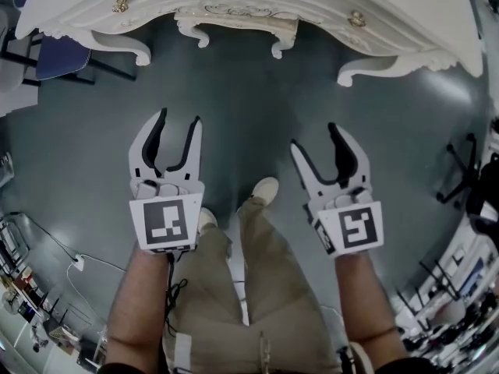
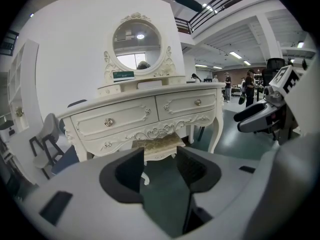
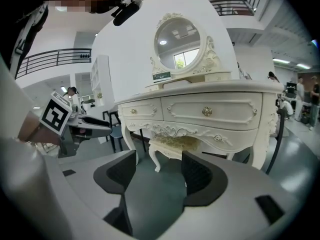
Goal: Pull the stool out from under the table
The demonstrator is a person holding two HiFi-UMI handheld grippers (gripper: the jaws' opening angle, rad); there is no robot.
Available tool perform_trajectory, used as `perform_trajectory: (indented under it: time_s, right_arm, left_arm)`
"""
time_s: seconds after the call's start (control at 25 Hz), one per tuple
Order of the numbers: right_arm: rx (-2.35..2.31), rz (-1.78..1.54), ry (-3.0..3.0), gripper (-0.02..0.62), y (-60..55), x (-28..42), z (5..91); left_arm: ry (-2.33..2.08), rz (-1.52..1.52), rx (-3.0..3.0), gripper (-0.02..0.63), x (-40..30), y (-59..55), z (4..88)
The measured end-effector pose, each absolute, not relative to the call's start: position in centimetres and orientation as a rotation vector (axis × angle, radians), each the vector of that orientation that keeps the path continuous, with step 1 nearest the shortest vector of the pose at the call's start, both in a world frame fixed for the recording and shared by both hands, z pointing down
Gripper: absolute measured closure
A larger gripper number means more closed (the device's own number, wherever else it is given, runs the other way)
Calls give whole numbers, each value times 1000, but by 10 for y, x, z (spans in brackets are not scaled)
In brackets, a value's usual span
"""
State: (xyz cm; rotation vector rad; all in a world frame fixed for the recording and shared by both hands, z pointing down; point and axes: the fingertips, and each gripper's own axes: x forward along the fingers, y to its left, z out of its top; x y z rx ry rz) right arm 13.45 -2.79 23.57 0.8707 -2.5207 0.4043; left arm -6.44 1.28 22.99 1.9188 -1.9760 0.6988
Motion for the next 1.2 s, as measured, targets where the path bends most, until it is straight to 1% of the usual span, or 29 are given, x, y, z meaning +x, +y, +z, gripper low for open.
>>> perform_trajectory:
  time_s: [0.28, 0.68, 0.96, 1.2]
  right_arm:
    - [834, 393, -2511, 334, -42, 106, 257]
    - [750, 280, -2498, 334, -65, 49, 279]
    - [816, 300, -2404, 334, -103, 34, 313]
    - [833, 256, -2363, 334, -131, 17, 352]
  left_arm:
    - [-1949, 828, 1922, 411, -89, 5, 259]
    - [-1882, 834, 1977, 411, -100, -37, 291]
    - [-1777, 946, 2076, 411, -122, -70, 324]
    - [-1764, 968, 2007, 411, -157, -97, 367]
